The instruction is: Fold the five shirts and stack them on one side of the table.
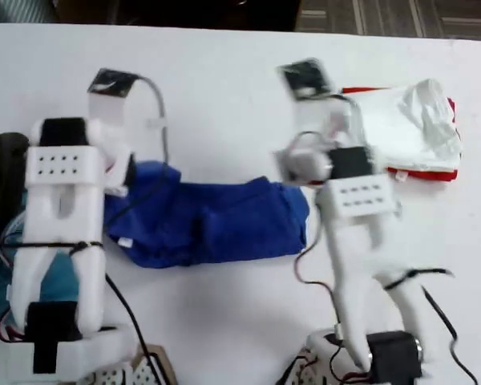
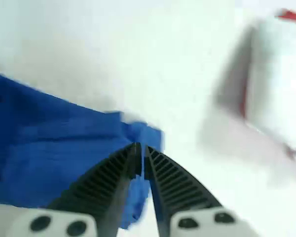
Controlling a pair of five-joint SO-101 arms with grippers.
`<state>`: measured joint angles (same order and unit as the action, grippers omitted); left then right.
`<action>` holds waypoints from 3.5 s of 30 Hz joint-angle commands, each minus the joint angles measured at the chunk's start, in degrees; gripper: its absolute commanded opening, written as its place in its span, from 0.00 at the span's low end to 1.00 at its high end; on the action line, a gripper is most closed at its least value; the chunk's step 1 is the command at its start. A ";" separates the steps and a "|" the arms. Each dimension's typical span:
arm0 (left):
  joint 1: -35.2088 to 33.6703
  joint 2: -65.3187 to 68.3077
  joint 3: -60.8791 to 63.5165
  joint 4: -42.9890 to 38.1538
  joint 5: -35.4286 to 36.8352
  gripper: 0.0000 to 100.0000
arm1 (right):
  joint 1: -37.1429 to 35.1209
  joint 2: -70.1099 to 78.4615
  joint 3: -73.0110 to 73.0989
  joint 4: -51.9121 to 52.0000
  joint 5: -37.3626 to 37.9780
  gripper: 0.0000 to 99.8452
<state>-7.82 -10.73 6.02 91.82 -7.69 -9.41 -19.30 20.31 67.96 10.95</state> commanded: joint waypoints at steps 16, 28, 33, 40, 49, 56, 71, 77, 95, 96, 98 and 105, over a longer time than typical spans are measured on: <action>35.16 7.21 -17.80 1.93 10.02 0.03 | 40.13 -33.98 50.90 -13.49 17.23 0.02; 41.23 27.52 -31.69 -1.05 10.02 0.03 | 45.41 -41.27 64.70 -22.46 18.64 0.02; 41.58 35.96 -37.41 -2.20 10.02 0.03 | 45.41 -40.84 64.79 -22.46 18.55 0.02; 41.49 39.47 -44.97 -1.41 9.76 0.14 | 45.32 -41.19 65.23 -22.55 18.55 0.02; 37.80 39.38 -60.26 10.73 5.71 0.16 | 43.82 -41.19 65.32 -22.73 18.64 0.02; 31.91 40.00 -51.47 10.46 4.84 0.03 | 43.82 -41.19 65.32 -22.81 18.64 0.02; 40.09 34.46 -17.01 -7.30 5.19 0.03 | 43.91 -41.19 65.32 -22.81 18.64 0.02; 45.63 29.27 -15.08 -7.65 7.56 0.03 | 43.91 -41.19 65.32 -22.90 18.64 0.02; 46.77 24.35 -16.48 -5.45 7.12 0.03 | 43.91 -41.27 65.32 -22.90 18.64 0.02; 47.21 24.88 -15.60 -5.80 7.21 0.03 | 43.91 -41.27 65.32 -22.90 18.64 0.02; 49.23 26.11 -13.58 -7.21 7.21 0.03 | 43.91 -41.27 65.32 -22.90 18.64 0.02; 49.49 27.78 -10.07 -12.66 7.03 0.03 | 43.91 -41.27 65.32 -22.90 18.64 0.02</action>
<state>43.34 18.02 -3.74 81.19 -0.75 34.81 -59.21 85.89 46.07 29.58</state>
